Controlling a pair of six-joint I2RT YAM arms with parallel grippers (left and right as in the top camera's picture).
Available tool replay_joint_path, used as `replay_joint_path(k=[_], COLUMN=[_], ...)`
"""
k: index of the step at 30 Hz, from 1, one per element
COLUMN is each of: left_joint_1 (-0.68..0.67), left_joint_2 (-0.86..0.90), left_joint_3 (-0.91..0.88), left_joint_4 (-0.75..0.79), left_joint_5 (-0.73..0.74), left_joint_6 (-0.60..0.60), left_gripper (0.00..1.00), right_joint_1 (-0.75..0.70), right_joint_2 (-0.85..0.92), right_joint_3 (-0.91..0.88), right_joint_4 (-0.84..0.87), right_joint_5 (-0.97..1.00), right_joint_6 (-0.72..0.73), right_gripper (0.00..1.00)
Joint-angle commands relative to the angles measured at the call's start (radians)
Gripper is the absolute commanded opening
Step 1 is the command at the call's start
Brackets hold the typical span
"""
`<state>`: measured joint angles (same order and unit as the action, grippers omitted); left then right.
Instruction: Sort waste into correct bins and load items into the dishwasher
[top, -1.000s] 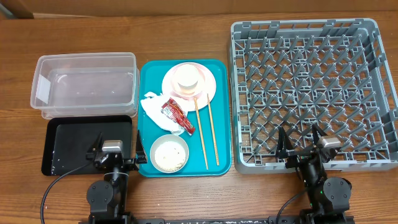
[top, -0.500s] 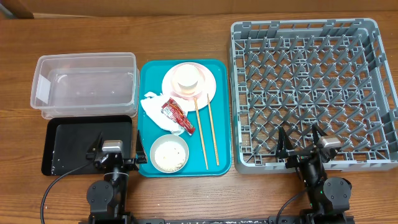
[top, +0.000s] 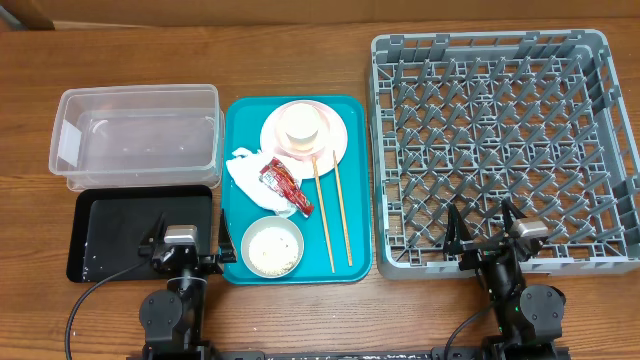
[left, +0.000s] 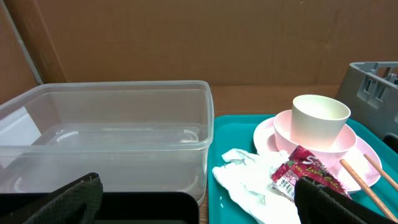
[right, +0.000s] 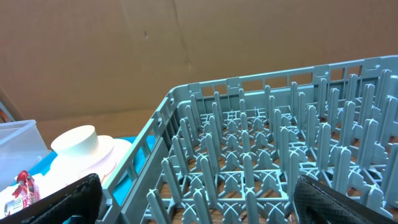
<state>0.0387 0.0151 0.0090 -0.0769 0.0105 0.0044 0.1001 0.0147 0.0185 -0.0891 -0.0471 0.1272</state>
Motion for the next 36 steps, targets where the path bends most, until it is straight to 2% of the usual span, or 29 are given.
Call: replay_joint_path(k=[1,14,18,22,24,25,30,31,36], left_joint_1=[-0.006,-0.006,-0.006,-0.006,-0.006,-0.006,-0.006,-0.007,-0.007], left_joint_2=[-0.009,-0.009,-0.009,-0.004,0.027,0.112,0.427,0.584,0.972], left_joint_3=[-0.004,-0.004,0.022,0.122,0.212,0.343,0.665,0.811,1.193], left_joint_4=[-0.001,0.043,0.088,-0.015,-0.081,-0.158,-0.383,-0.501,-0.874], left_joint_5=[-0.002,0.028,0.161,0.18,0.236,0.278,0.317,0.348,0.43], left_joint_6=[0.022,0.008,-0.106,-0.2,-0.218,-0.222,-0.171,-0.158,-0.158], left_gripper=[1.0,1.0,1.0,1.0,1.0,1.0,1.0,1.0,1.0], right_joint_1=[0.0,0.0,0.0,0.0,0.0,0.0,0.0,0.0,0.0], right_joint_2=[-0.012,-0.012,-0.012,-0.012,-0.012,-0.012,-0.012,-0.012,-0.012], right_joint_3=[-0.01,-0.01,-0.01,-0.01,-0.01,-0.01,-0.01,-0.01,-0.01], right_joint_4=[0.008,0.008,0.008,0.008,0.008,0.008,0.008,0.008,0.008], right_joint_5=[0.0,0.0,0.0,0.0,0.0,0.0,0.0,0.0,0.0], right_joint_6=[0.003,0.003,0.003,0.003,0.003,0.003,0.003,0.003,0.003], right_gripper=[1.0,1.0,1.0,1.0,1.0,1.0,1.0,1.0,1.0])
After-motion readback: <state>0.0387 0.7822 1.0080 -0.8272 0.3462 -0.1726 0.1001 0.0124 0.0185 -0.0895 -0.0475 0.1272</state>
